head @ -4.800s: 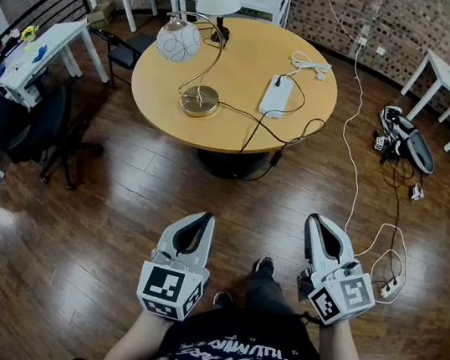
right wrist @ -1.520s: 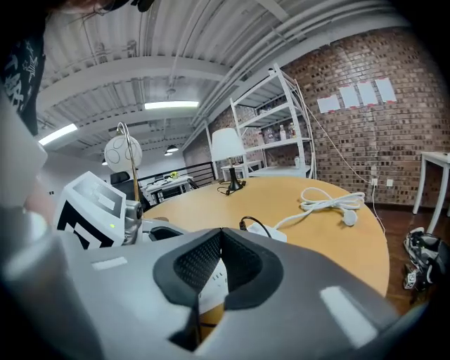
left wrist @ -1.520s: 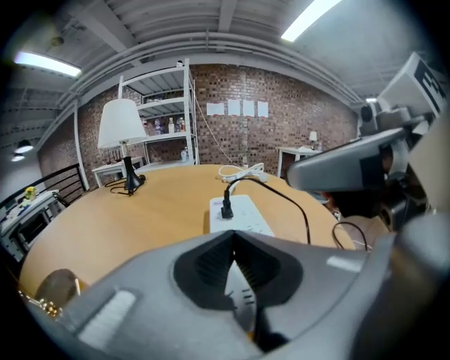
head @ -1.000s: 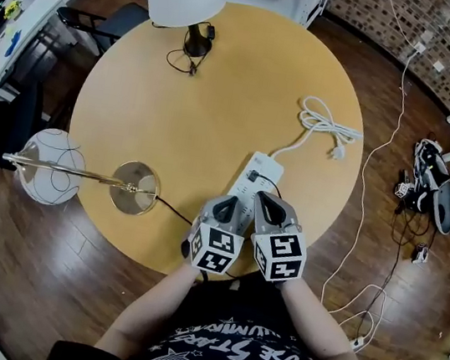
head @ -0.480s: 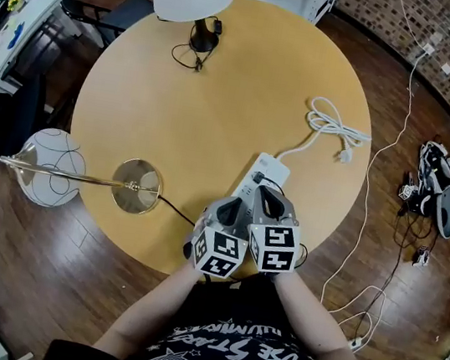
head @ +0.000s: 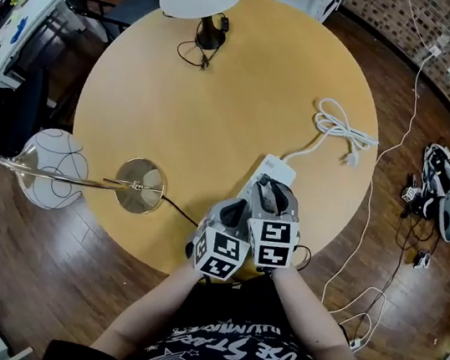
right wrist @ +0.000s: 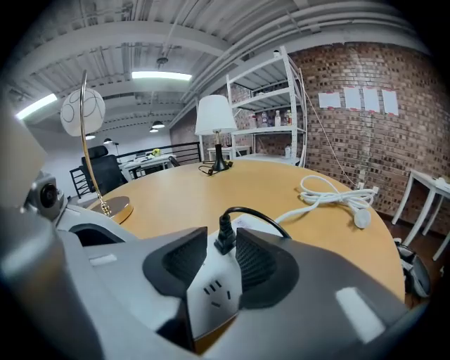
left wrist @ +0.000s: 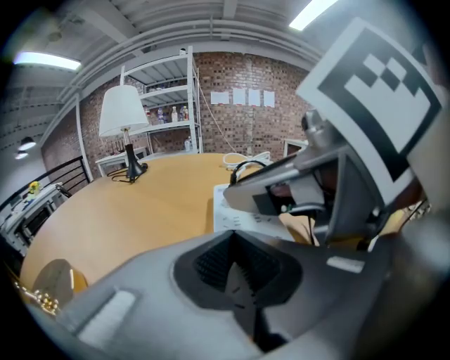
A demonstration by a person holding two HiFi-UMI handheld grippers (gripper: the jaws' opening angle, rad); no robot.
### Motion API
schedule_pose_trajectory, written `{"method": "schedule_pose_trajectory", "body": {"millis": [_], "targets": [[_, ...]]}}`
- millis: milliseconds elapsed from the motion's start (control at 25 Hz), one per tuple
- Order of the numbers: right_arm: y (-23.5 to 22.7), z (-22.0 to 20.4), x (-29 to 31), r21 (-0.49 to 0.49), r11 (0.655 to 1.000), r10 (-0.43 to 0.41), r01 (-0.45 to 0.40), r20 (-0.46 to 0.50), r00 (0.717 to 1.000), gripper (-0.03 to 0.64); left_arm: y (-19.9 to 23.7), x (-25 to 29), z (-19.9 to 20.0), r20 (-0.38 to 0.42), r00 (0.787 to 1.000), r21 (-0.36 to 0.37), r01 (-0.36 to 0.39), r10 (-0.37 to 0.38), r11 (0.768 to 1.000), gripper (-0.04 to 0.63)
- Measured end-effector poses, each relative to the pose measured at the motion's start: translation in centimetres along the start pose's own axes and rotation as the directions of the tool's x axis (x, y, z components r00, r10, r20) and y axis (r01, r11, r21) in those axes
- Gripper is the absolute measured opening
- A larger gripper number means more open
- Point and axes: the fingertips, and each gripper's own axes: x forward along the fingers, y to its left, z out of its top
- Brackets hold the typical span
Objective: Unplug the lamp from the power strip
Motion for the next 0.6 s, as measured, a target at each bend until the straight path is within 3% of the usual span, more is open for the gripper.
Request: {"method": "schedule_pose_trajectory", "body": {"millis": [360,600], "targets": [[-0.2,0.6,1.1,-0.043,0.999,-0.025,0.025,0.003,1.0,0.104,-0.1,-0.1,0.0,-0.001,1.0,-0.009,0.008,-0.008,1.0,0.005],[0.0,0.9,1.0,-0.096,0.995,0.009,-0.003,0.065,0.998,0.087,0.0,0.0,0.1,-0.004,1.0,-0.016,0.005,-0.005,1.0,0.005]]}}
